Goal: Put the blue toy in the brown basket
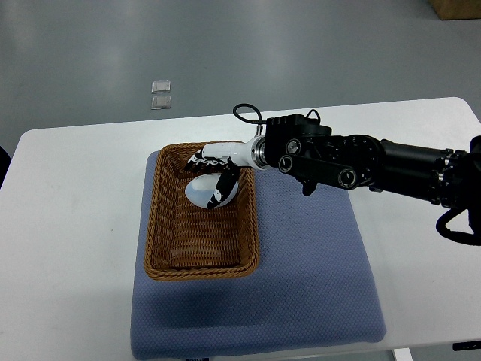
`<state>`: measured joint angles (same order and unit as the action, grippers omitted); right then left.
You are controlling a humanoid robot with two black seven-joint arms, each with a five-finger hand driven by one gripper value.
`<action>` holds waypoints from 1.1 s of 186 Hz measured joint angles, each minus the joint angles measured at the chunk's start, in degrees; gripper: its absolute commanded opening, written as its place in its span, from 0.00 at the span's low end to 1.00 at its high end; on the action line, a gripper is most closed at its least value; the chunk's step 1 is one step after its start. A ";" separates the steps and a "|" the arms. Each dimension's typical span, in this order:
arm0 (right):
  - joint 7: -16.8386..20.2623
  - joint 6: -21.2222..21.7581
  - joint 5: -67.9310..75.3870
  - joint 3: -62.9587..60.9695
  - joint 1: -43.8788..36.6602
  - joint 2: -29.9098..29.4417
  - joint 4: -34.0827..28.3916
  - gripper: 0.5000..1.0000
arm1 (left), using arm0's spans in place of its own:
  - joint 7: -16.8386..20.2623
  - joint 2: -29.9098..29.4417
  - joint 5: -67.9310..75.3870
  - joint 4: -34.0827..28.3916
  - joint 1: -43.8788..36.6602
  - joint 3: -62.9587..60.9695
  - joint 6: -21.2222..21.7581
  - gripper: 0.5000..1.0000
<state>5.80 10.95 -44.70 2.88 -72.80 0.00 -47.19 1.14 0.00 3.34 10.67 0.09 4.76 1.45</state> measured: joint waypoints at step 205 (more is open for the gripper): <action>-2.54 3.59 15.69 -51.16 17.00 12.13 0.84 0.81 | 0.01 0.00 0.00 0.06 -0.01 -0.22 0.04 1.00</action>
<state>3.25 14.53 -29.01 -48.28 -55.80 12.13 -46.35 1.15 0.00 3.34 10.73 0.08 4.54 1.50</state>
